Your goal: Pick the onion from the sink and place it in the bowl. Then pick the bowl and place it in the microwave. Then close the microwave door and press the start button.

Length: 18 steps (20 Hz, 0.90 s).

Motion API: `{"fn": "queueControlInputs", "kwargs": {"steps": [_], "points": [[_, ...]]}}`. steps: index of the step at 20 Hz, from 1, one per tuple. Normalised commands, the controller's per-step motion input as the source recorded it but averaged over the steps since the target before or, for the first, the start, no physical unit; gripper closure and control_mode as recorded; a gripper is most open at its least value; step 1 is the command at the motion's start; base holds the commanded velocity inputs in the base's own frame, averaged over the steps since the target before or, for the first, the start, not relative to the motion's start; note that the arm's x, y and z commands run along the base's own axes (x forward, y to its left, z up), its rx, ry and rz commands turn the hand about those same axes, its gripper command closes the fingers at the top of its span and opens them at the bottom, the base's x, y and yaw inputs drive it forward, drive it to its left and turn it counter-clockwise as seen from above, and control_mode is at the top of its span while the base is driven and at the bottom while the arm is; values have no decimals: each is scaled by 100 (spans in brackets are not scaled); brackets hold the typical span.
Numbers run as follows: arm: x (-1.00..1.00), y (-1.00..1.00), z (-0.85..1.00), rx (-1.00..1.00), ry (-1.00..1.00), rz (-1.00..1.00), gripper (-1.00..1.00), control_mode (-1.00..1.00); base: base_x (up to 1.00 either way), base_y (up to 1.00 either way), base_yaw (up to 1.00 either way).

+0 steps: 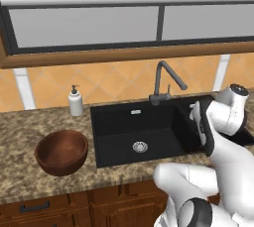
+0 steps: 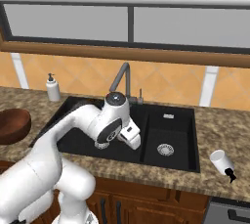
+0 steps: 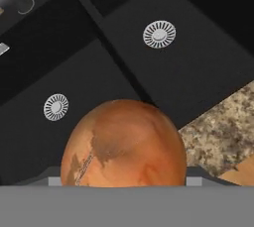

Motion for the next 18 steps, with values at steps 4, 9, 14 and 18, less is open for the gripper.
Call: {"fn": "queueControlInputs", "kwargs": {"steps": [4, 9, 14, 18], "points": [[-42, 100, 9, -4, 0, 0, 100, -100, 0, 0, 0], [-17, 100, 20, -4, 3, 1, 100, -100, 0, 0, 0], [0, 100, 25, -1, 0, 2, 100, -100, 0, 0, 0], [0, 100, 31, 0, 0, 6, 100, -100, 0, 0, 0]]}}
